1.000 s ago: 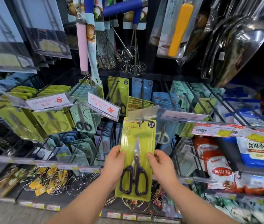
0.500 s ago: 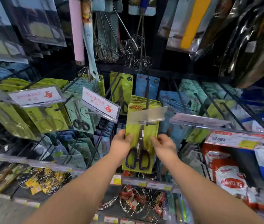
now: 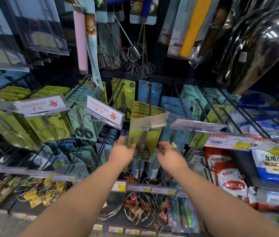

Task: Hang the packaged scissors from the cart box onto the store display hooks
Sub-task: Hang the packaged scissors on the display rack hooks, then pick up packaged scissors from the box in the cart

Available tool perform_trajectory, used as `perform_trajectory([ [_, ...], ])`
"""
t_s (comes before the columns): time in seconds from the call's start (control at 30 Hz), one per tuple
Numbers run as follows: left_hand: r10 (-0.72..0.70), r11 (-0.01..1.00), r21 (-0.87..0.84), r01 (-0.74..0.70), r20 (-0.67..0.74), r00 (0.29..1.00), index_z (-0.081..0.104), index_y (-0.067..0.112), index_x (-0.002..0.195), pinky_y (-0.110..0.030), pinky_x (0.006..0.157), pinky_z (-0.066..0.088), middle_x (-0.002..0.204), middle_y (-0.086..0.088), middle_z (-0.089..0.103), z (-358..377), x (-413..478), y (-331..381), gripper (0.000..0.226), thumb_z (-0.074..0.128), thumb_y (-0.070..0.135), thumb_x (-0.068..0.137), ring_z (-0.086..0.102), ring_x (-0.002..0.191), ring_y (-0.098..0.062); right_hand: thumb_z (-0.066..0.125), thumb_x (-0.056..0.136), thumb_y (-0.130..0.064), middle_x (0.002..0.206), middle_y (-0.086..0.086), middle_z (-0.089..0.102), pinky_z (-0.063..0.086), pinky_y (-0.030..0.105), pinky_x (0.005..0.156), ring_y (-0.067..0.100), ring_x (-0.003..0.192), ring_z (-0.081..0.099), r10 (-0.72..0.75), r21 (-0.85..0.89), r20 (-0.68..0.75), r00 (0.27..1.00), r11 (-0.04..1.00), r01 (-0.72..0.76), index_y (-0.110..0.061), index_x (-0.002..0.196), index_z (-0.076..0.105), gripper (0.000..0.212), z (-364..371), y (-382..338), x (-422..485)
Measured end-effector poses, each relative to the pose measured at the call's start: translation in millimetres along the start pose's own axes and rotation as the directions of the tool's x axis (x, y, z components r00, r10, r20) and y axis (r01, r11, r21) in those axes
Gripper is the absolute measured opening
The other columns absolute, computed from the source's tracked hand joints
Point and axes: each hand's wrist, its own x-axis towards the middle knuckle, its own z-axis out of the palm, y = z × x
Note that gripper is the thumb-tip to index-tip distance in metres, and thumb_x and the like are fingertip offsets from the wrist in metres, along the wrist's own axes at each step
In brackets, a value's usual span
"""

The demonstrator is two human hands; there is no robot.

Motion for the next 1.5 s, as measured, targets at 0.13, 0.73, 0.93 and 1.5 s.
perform_trajectory([
  [0.13,0.153,0.853,0.491,-0.178,0.091,0.984,0.034,0.016,0.141,-0.045,0.103,0.039,0.144,-0.012,0.038,-24,-51,4,0.057,0.045,0.045,0.093,0.038,0.131,-0.033,0.041,0.095,-0.039,0.14,0.006,0.047,0.044,0.041,0.099,0.028,0.125,0.047,-0.103,-0.314,0.001,0.995,0.944,0.098,-0.022,0.139,0.037,0.047,-15,1,-40],
  [0.73,0.418,0.425,0.683,-0.595,0.435,0.798,0.01,0.02,0.151,-0.051,0.118,0.013,0.159,-0.007,0.01,13,-228,53,0.073,0.033,0.057,0.093,0.005,0.147,-0.032,0.039,0.093,-0.049,0.155,0.004,0.022,0.018,0.051,0.115,0.027,0.144,0.015,0.066,-0.511,-0.116,0.991,0.852,-0.117,-0.022,0.144,0.026,0.059,-81,79,-245],
  [0.93,0.428,0.349,0.632,-0.693,0.55,0.717,0.01,0.019,0.151,-0.049,0.117,0.014,0.159,-0.005,0.011,81,-290,90,0.073,0.033,0.057,0.093,0.004,0.147,-0.031,0.04,0.092,-0.047,0.151,0.003,0.027,0.021,0.05,0.113,0.027,0.142,0.018,0.161,-0.467,-0.182,0.97,0.854,-0.229,-0.023,0.144,0.025,0.058,-114,155,-313],
  [1.5,0.423,0.15,0.361,-0.921,0.818,0.389,0.018,0.021,0.149,-0.048,0.119,0.015,0.157,-0.005,0.018,348,-525,194,0.071,0.04,0.057,0.091,0.011,0.146,-0.029,0.04,0.094,-0.044,0.149,0.004,0.032,0.02,0.053,0.113,0.029,0.143,0.019,0.56,-0.242,-0.272,0.782,0.747,-0.619,-0.022,0.142,0.03,0.054,-212,428,-542],
])
